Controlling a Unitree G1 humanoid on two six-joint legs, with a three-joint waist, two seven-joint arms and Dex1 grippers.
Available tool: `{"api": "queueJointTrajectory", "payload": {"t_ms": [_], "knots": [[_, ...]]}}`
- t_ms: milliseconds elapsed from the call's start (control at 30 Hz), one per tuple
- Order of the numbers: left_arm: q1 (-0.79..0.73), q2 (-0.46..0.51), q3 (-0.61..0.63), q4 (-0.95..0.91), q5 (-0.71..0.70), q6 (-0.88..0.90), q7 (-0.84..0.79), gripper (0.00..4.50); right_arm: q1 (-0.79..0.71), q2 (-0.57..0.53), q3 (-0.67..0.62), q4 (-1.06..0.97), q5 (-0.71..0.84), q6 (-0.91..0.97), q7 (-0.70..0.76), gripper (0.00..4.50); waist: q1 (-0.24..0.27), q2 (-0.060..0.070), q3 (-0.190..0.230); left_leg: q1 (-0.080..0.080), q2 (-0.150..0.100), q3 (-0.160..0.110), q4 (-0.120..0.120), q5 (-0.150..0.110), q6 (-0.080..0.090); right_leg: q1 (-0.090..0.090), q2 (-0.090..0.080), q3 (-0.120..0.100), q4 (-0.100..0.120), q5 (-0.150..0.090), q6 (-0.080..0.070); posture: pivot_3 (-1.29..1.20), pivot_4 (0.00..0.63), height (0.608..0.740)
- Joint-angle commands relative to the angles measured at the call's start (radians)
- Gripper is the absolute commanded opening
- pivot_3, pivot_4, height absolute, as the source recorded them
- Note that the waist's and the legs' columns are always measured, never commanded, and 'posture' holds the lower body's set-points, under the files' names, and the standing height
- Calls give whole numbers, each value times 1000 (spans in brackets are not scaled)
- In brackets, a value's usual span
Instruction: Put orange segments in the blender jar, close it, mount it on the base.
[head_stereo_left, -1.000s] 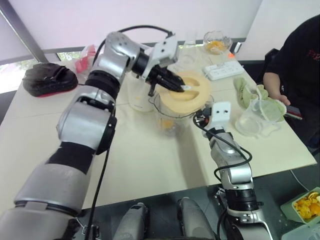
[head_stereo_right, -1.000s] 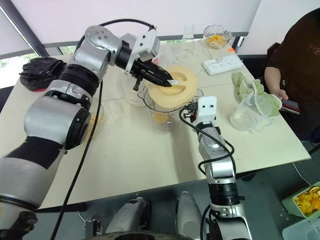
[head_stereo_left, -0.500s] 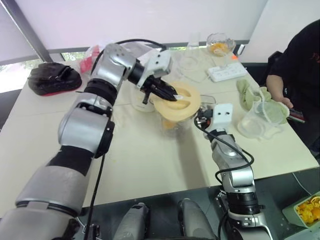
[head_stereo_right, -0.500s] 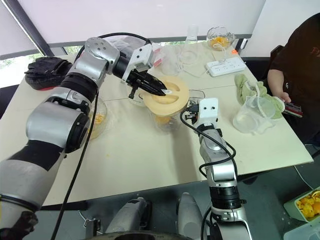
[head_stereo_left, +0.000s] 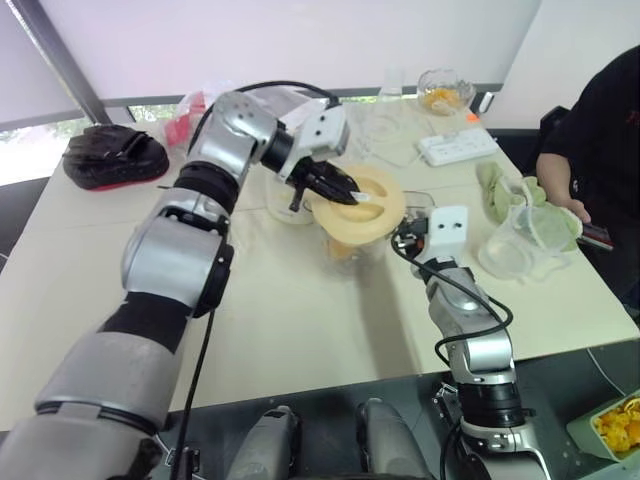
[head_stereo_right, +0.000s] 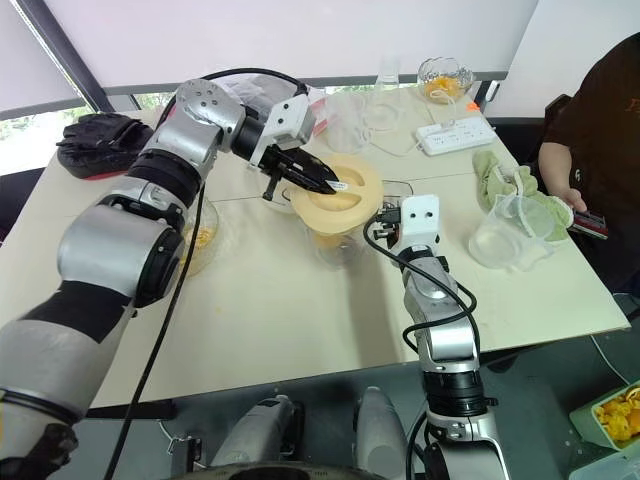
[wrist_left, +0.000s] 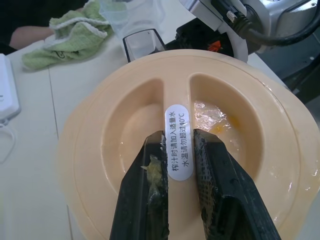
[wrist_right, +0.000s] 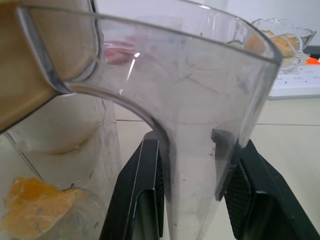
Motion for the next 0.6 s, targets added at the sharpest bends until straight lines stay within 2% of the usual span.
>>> {"api": "queueJointTrajectory", "payload": {"t_ms": [33,367,600], "knots": [[62,-5,-49,36,75,-13,11,203,11,-13,-34,-67,-10,4,-15,1025,7,0,-1,0,0,0,0,0,0,0,0,0,0,0,0,0,150,740],[103,10,-79,25,111,108,112,203,-5,-14,-30,-61,-9,16,-12,1025,17,0,-4,15,0,-1,-1,-3,5,16,0,0,-4,-1,1,0,150,740],[113,26,-85,-22,107,207,106,203,-10,-13,-26,-54,-9,14,-7,1025,17,0,-4,15,0,-1,-1,-3,5,17,0,0,-4,-1,1,0,150,740]]}}
